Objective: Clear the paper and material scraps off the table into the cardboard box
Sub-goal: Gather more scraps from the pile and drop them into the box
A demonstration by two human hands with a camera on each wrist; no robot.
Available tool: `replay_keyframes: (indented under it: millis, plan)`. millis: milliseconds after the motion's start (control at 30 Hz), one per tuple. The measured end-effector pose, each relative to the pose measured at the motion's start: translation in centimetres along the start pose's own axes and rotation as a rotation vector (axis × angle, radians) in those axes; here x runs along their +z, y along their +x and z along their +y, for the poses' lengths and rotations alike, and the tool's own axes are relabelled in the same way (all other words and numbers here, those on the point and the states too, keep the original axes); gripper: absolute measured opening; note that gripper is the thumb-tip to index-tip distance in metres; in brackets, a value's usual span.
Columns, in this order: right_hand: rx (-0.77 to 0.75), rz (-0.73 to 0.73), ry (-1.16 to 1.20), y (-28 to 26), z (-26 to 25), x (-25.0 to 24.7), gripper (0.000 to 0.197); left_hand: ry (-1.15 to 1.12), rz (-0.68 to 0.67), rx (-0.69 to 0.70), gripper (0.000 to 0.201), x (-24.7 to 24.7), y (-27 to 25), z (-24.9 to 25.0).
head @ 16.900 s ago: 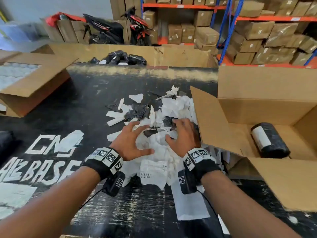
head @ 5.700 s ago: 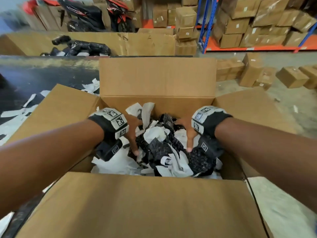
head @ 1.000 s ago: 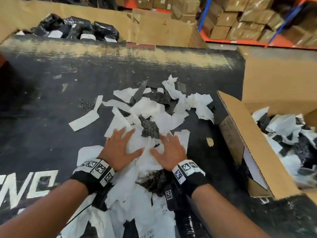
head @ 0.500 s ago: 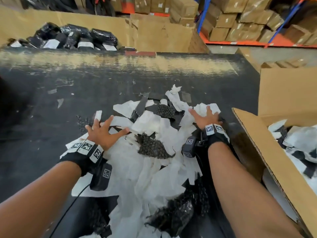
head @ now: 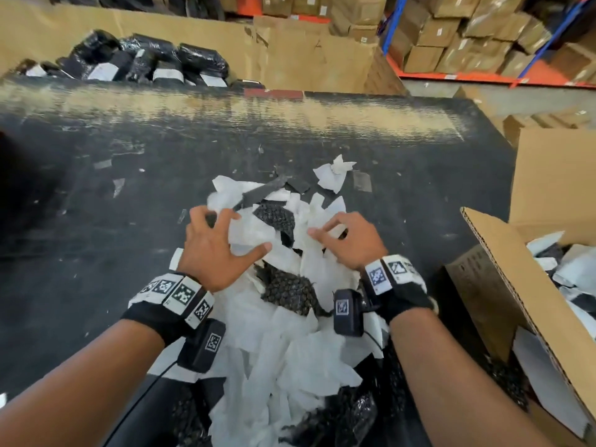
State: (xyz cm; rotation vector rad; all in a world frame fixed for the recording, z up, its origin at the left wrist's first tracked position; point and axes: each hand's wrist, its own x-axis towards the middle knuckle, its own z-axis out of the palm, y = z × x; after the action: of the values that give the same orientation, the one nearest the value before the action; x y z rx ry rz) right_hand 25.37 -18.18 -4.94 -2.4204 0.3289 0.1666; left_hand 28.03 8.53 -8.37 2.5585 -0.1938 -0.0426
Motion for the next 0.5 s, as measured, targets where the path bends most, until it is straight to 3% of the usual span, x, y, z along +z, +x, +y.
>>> replay_keyframes:
  millis: [67,167,267,367,500]
  plan:
    - [0.018,0.112,-0.025,3.0,-0.2,-1.5,0.056,0.030,-0.005,-0.029,0.096,-0.6,1.0,-0.4]
    - [0.119,0.175,-0.099,8.7,-0.5,-3.0,0.087,0.041,-0.066,-0.101,0.107,-1.1,2.9,-0.6]
    - [0.207,0.014,-0.190,14.3,-0.9,-2.9,0.120,0.018,-0.123,-0.111,0.120,-1.5,5.3,-0.4]
    - [0.111,-0.174,-0.265,17.2,-2.1,-1.3,0.147,0.046,-0.248,-0.072,0.129,-1.2,7.5,-0.1]
    - [-0.135,-0.434,-0.307,14.4,-4.9,1.4,0.121,0.162,-0.461,0.008,0.146,-0.3,8.4,-0.1]
